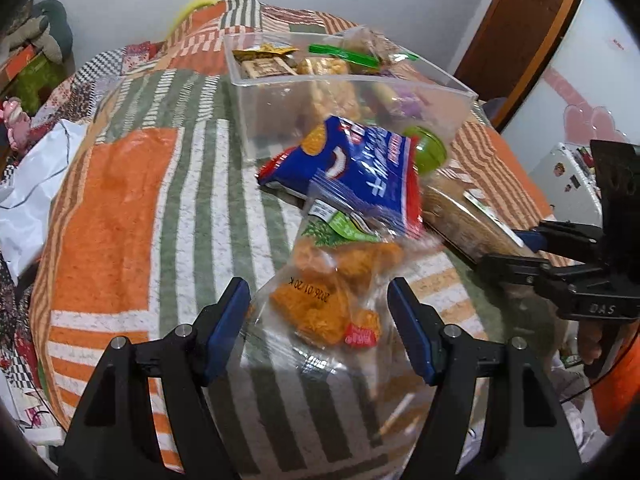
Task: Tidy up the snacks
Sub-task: 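Grasp the orange fried-snack bag with the left gripper while the right grasps a cracker roll, then lower the fried-snack bag and cracker roll into the clear box and open both grippers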
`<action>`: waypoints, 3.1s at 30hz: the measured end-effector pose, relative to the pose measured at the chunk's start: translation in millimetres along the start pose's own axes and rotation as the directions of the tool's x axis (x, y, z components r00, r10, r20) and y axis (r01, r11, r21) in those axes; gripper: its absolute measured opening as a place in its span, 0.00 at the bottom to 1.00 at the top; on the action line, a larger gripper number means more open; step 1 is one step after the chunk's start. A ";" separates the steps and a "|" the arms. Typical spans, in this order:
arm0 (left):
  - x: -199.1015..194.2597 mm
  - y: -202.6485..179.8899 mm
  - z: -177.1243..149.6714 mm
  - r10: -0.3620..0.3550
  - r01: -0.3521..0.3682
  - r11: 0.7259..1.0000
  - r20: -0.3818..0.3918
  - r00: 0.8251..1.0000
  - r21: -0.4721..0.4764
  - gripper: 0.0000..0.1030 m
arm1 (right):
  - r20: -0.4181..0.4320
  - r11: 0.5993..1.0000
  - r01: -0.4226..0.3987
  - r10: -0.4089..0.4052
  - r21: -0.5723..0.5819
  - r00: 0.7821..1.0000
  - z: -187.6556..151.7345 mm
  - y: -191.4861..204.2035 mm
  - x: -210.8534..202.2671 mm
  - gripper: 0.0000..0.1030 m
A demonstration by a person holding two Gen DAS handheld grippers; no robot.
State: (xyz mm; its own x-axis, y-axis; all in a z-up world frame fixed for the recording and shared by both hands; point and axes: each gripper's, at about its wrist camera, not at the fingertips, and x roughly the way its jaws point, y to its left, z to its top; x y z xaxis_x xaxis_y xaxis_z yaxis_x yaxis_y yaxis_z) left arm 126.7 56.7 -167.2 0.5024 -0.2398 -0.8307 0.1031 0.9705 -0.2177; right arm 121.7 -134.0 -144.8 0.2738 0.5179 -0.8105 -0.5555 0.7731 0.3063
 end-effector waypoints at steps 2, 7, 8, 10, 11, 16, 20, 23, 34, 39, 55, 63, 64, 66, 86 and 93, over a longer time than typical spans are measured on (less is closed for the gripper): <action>-2.4 -4.7 -4.2 -0.014 0.014 1.000 -0.006 1.000 0.011 0.68 | 0.008 1.000 0.002 -0.002 0.008 1.000 0.2 -1.1 0.2 0.41; -1.7 -9.3 -2.6 0.001 -0.001 0.999 -0.001 1.000 0.042 0.68 | 0.040 1.000 0.014 -0.015 0.011 0.999 -0.1 -4.8 -0.6 0.41; 1.6 -7.3 0.3 -0.003 0.003 0.999 -0.007 1.000 0.034 0.68 | 0.039 1.000 0.012 -0.013 0.015 0.999 1.2 -5.8 0.9 0.41; 8.2 -2.9 5.1 -0.007 0.007 1.000 -0.013 1.000 0.020 0.68 | 0.037 1.000 0.020 -0.020 0.012 0.999 4.3 -5.3 5.4 0.41; 11.0 -0.7 6.8 -0.011 0.011 1.000 -0.012 1.000 0.013 0.68 | 0.037 1.000 0.020 -0.020 0.009 0.999 5.4 -4.4 7.3 0.41; 22.3 3.2 9.2 -0.027 0.027 1.000 0.004 1.000 -0.016 0.74 | 0.059 1.000 0.025 -0.026 0.015 0.998 5.8 -0.1 12.8 0.41; 25.6 -6.2 3.9 0.015 -0.016 1.000 0.032 0.999 0.021 0.75 | 0.092 0.999 0.035 -0.038 0.034 0.995 2.5 2.2 11.9 0.37; 24.4 -7.6 0.9 0.044 -0.044 0.999 0.057 0.997 0.002 0.73 | 0.109 0.998 0.047 -0.051 0.041 0.993 -0.8 2.6 8.5 0.34; -2.8 4.1 -8.5 0.062 -0.056 0.997 0.097 0.993 -0.058 0.49 | 0.138 0.998 0.060 -0.061 0.013 0.988 -11.6 10.9 -7.2 0.32; -16.8 3.6 -8.6 0.058 -0.051 0.997 0.120 0.991 -0.057 0.48 | 0.166 0.998 0.053 -0.055 0.017 0.985 -7.3 10.2 -19.9 0.32; -54.6 -12.4 37.4 0.051 -0.047 0.999 0.273 0.961 -0.022 0.48 | 0.322 0.995 0.093 -0.100 0.036 0.942 29.0 6.7 -53.8 0.32; -47.1 -13.5 65.1 0.049 -0.044 0.999 0.304 0.952 -0.024 0.48 | 0.396 0.988 0.140 -0.154 0.065 0.905 52.5 -2.9 -67.6 0.32; -45.5 -12.9 69.8 0.046 -0.040 0.999 0.305 0.951 -0.026 0.48 | 0.405 0.987 0.143 -0.159 0.069 0.901 55.2 -4.3 -68.9 0.32; -41.5 -11.1 79.4 0.042 -0.035 0.999 0.304 0.952 -0.030 0.48 | 0.423 0.985 0.152 -0.170 0.077 0.890 62.2 -7.9 -71.3 0.32; 8.4 2.7 156.1 0.107 -0.104 0.994 0.294 0.950 -0.024 0.48 | 0.439 0.967 0.228 -0.256 0.117 0.861 108.0 -39.0 -56.7 0.32; 20.8 3.3 174.3 0.127 -0.128 0.992 0.309 0.943 -0.018 0.48 | 0.428 0.964 0.232 -0.265 0.129 0.864 122.3 -46.7 -44.1 0.32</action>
State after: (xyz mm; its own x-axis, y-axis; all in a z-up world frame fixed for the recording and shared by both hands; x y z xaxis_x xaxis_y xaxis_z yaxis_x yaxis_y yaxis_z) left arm 287.1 59.1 -95.9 0.7517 -0.0952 -0.6526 0.0228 0.9927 -0.1185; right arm 231.6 -148.1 -62.3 0.7200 0.3997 -0.5673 -0.3709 0.9126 0.1721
